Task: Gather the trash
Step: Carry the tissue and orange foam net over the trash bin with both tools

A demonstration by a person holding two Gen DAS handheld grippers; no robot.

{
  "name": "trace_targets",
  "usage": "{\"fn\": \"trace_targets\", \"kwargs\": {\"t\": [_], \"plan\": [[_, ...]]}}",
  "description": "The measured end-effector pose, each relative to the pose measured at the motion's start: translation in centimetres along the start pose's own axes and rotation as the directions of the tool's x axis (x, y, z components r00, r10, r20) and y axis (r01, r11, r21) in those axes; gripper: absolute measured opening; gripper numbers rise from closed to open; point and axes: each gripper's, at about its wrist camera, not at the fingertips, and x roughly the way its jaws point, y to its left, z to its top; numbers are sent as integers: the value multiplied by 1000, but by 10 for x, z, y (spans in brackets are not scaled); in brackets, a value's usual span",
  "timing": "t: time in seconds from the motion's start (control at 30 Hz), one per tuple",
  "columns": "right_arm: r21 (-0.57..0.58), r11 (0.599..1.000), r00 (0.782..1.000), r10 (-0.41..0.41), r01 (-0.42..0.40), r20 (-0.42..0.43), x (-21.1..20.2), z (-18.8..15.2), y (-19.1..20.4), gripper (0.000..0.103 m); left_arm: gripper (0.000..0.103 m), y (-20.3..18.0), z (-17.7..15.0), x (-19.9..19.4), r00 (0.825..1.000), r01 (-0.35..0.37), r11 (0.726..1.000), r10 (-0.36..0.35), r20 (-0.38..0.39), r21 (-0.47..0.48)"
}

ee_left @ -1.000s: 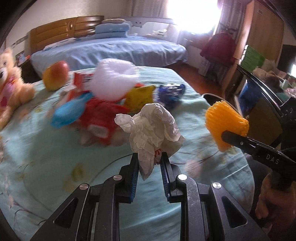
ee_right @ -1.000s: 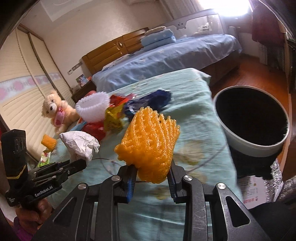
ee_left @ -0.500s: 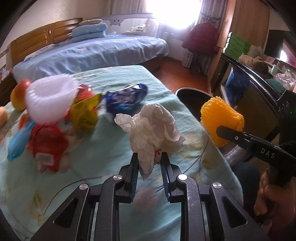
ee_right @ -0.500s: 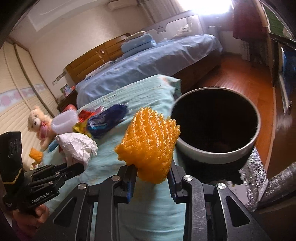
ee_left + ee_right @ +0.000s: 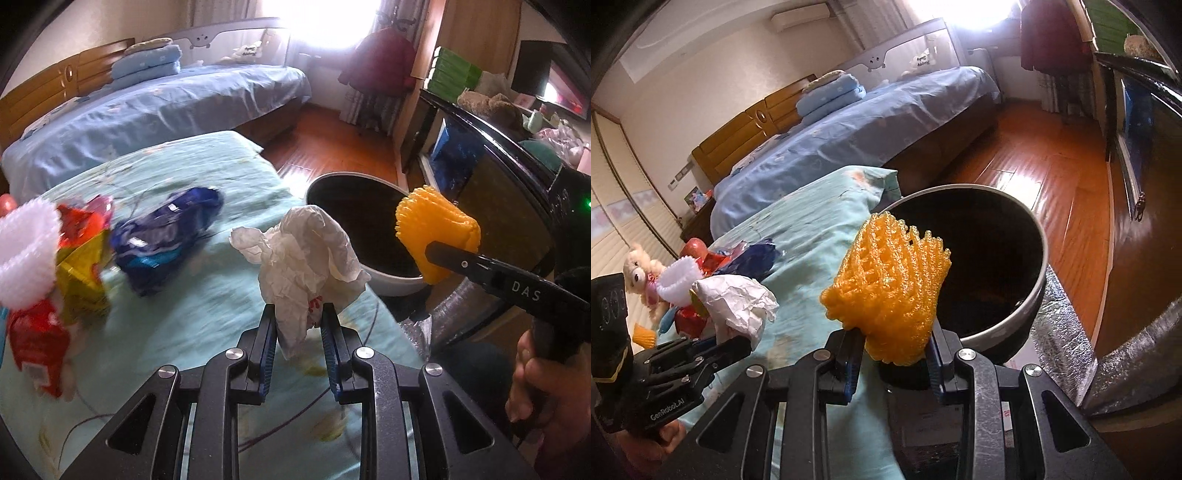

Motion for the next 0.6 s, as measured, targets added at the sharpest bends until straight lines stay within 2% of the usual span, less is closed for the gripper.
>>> {"fn": "trace_targets", "kwargs": {"t": [0.6], "plan": [[49,998,999,-27,29,-41,25,32,-46,34,24,-34,50,63,998,34,999,-32,-58,37]]}}
